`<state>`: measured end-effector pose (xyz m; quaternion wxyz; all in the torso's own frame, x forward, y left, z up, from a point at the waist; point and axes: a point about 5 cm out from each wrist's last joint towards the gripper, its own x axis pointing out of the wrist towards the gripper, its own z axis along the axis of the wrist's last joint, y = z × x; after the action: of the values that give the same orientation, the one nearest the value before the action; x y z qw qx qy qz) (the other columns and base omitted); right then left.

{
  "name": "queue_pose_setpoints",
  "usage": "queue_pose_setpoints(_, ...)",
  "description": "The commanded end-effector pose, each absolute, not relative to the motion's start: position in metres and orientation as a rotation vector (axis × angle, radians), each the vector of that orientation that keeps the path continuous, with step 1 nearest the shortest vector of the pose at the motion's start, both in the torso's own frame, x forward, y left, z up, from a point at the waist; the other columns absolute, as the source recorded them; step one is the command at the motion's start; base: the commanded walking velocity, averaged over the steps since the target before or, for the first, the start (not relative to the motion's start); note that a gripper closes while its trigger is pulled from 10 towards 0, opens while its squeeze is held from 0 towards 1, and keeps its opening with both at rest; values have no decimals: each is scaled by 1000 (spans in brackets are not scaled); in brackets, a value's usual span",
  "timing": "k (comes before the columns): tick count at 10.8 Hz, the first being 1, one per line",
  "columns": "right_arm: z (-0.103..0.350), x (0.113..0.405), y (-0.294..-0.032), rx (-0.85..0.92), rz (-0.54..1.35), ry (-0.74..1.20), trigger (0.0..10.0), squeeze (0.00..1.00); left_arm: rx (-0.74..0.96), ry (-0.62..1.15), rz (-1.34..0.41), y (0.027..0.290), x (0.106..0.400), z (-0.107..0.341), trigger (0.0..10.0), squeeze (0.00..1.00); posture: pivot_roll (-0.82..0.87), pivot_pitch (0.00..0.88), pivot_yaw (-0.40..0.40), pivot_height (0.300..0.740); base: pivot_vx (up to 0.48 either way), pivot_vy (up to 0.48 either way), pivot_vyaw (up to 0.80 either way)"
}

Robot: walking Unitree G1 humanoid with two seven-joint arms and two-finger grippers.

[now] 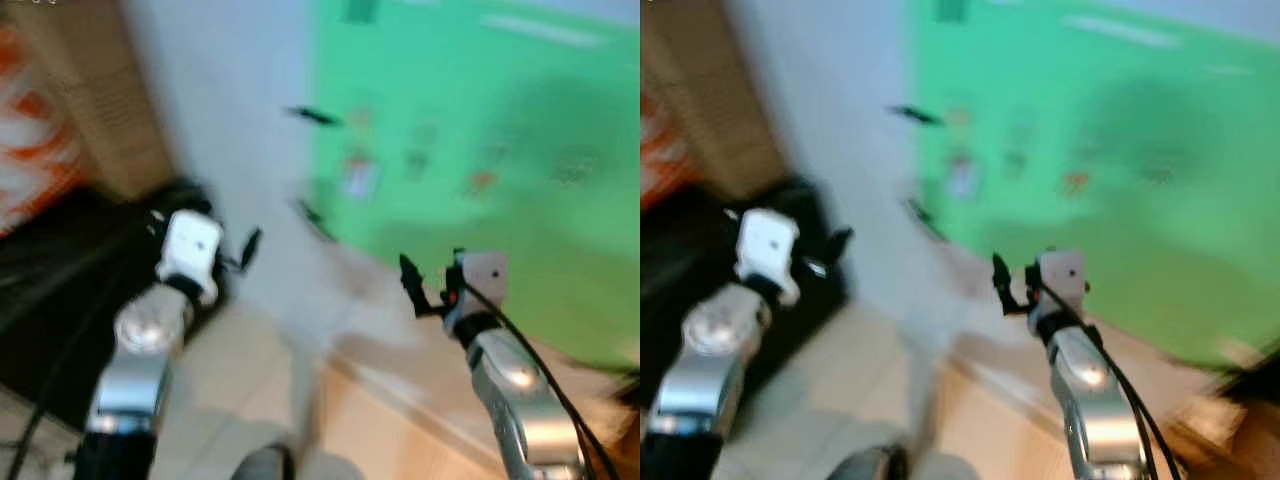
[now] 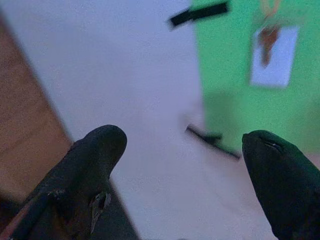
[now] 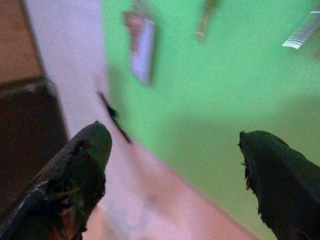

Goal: Hang keys on a hook

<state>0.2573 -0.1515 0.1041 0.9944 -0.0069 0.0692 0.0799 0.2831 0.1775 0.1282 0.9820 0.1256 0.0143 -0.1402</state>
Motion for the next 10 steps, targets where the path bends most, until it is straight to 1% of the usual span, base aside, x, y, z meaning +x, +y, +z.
queue_pose_setpoints(1, 101, 257, -155, 28, 122, 165, 10000, 0, 261, 25, -306, 173, 287, 133, 10000, 0, -104, 0, -6, 740, 0, 0, 794)
queue_pose_setpoints(3, 98, 255, -153, 37, 134, 190, 10000, 0, 271, 65, -277, 179, 284, 127, 10000, 0, -104, 0, -1, 740, 0, 0, 794)
queue_pose_setpoints(5, 97, 254, -154, 38, 123, 195, 10000, 0, 280, 68, -275, 181, 283, 126, 10000, 0, -101, 0, -7, 740, 0, 0, 794)
queue_pose_setpoints(6, 95, 256, -155, 28, 116, 206, 10000, 0, 273, 91, -234, 186, 282, 125, 10000, 0, -93, 0, -11, 740, 0, 0, 794)
queue_pose_setpoints(9, 94, 258, -158, 32, 82, 216, 10000, 0, 267, 76, -243, 187, 281, 127, 10000, 0, -81, 0, -19, 740, 0, 0, 794)
queue_pose_setpoints(10, 93, 259, -159, 32, 72, 219, 10000, 0, 263, 72, -253, 186, 280, 127, 10000, 0, -78, 0, -22, 740, 274, 0, 475)
